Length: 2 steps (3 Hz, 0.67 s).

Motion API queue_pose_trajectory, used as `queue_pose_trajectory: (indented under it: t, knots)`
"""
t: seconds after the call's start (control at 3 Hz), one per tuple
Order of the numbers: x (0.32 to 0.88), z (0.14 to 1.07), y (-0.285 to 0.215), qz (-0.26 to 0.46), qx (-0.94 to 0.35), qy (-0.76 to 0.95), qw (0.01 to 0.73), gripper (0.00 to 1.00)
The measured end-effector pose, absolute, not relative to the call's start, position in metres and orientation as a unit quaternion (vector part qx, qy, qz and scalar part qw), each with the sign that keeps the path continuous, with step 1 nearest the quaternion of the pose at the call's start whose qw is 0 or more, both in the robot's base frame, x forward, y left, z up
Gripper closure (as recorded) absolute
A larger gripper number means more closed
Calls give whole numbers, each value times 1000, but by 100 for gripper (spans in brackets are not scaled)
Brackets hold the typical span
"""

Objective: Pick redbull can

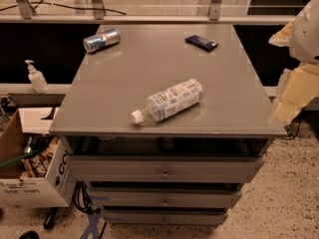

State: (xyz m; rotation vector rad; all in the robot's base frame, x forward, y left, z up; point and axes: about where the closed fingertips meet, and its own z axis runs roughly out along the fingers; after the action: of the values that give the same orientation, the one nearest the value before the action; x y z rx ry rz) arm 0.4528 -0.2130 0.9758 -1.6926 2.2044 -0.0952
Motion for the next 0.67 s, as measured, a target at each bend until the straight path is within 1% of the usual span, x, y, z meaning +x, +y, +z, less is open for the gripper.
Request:
queue_pose_trajectory:
  t: [0.33,0.67]
  knots:
    - [475,977,-187,-28,-613,759,218,0]
    - [503,978,-149,-13,-628,734,259,0]
